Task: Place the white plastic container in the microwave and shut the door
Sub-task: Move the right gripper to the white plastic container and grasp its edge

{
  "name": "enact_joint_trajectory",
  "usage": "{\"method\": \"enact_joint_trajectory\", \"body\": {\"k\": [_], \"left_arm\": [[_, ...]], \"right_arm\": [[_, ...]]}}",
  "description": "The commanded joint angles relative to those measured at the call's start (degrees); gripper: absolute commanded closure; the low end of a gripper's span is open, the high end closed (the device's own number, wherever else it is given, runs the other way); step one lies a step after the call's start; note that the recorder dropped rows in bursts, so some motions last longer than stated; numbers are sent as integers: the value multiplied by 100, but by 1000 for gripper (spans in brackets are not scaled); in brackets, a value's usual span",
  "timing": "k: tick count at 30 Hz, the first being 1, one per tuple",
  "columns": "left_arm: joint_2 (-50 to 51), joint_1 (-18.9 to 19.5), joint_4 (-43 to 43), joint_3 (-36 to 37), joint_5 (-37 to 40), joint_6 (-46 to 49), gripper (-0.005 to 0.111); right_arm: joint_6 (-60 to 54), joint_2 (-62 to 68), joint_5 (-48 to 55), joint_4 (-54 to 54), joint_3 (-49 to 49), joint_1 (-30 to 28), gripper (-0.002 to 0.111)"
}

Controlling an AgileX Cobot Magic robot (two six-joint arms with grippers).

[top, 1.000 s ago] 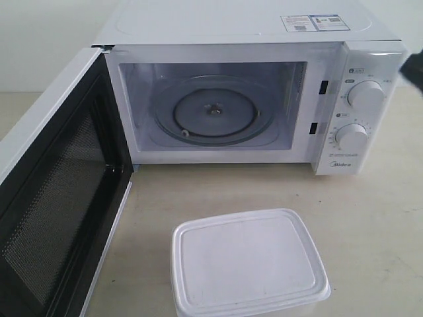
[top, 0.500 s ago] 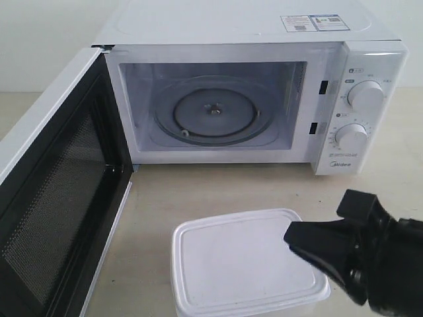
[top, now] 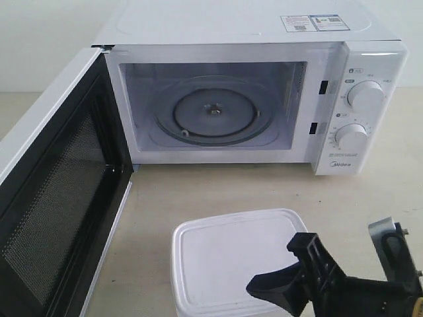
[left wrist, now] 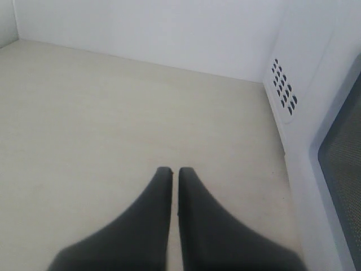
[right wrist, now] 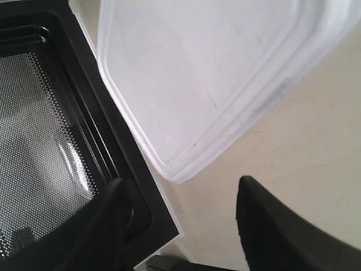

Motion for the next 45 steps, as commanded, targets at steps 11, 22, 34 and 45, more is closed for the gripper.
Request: {"method": "enact_joint_trajectory", "body": {"k": [11,22,34,45], "left_arm": [[-14,18,-44,19,-19,-21,102],[-14,18,-44,19,-19,-21,102],[-14,18,-44,19,-19,-21,102],[-14,18,-44,19,-19,-21,102]], "right_arm": [[-231,1457,-1115,1241,15,6,56],[-1587,1561,-1484,2634,15,6,71],[-2791,1561,-1598,3212,15,6,106],[-3448,1561,-1754,2165,15,6,107]]}}
